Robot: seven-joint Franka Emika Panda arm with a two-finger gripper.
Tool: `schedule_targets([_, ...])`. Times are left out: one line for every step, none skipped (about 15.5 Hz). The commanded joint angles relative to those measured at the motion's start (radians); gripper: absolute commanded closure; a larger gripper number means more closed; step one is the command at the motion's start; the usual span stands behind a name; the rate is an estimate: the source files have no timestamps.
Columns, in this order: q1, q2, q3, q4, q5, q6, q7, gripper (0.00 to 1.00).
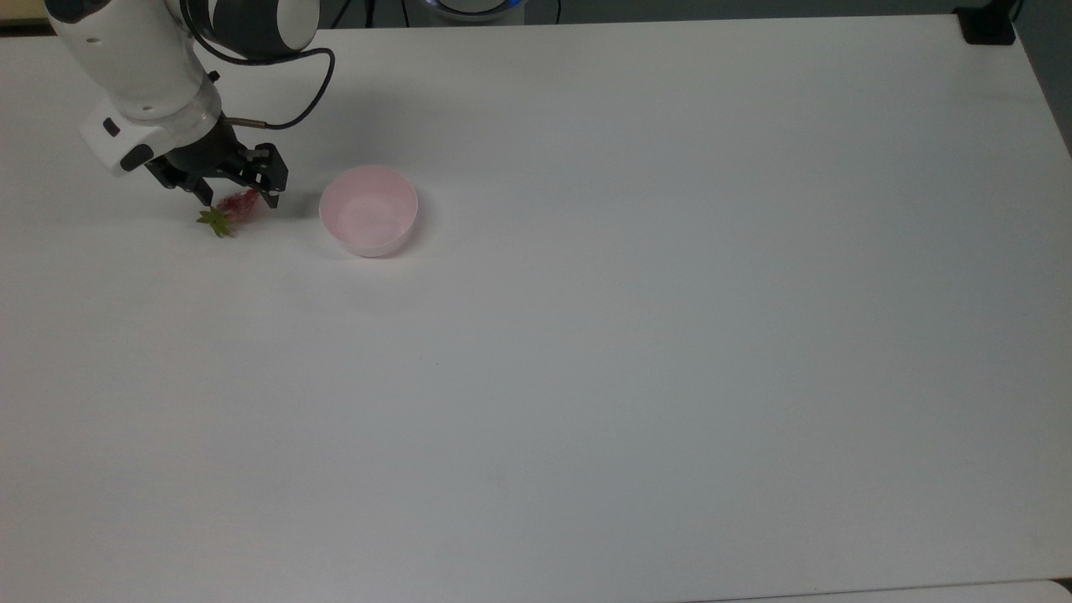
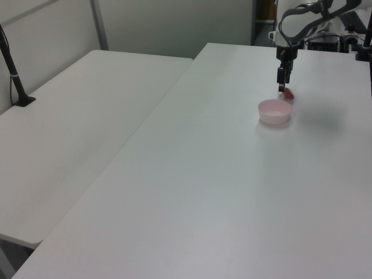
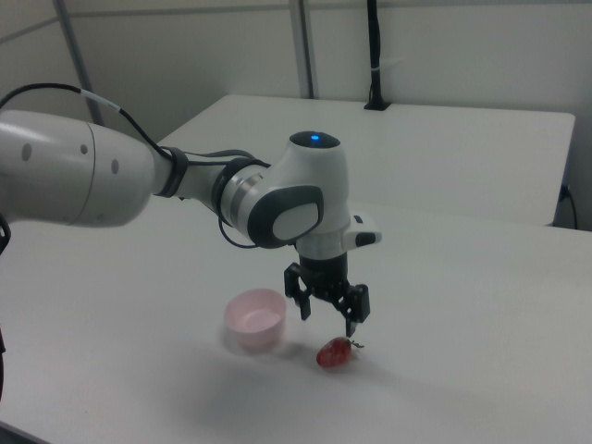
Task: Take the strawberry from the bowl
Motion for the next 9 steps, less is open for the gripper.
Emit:
schedule_targets([0.019,-0.094,0.001,0.006,0.018,-0.08,0.071,0.0])
schedule_targets([0.025,-0.151,0.006,0.013,0.023,-0.138,0.112,0.0])
schedule_targets([0.025,-0.183,0.007,0.035,0.029,-0.175,0.143,0.0])
schedule_targets([0.031,-0.211,0.007,0.053,0.037,-0.235,0.175,0.0])
schedule_targets([0.051,-0.239,0.007,0.079,0.04,-0.295,0.189,0.0])
schedule_targets([0.065,-0.262,0.007,0.096,0.043,-0.339,0.192,0.0])
schedule_targets([0.068,-0.283,0.007,0.117,0.063,-0.375,0.197,0.0])
schedule_targets([0.079,-0.303,0.006,0.143,0.107,-0.421,0.21,0.0])
schedule_targets([0.113,-0.332,0.006,0.17,0.13,-0.48,0.271,0.0])
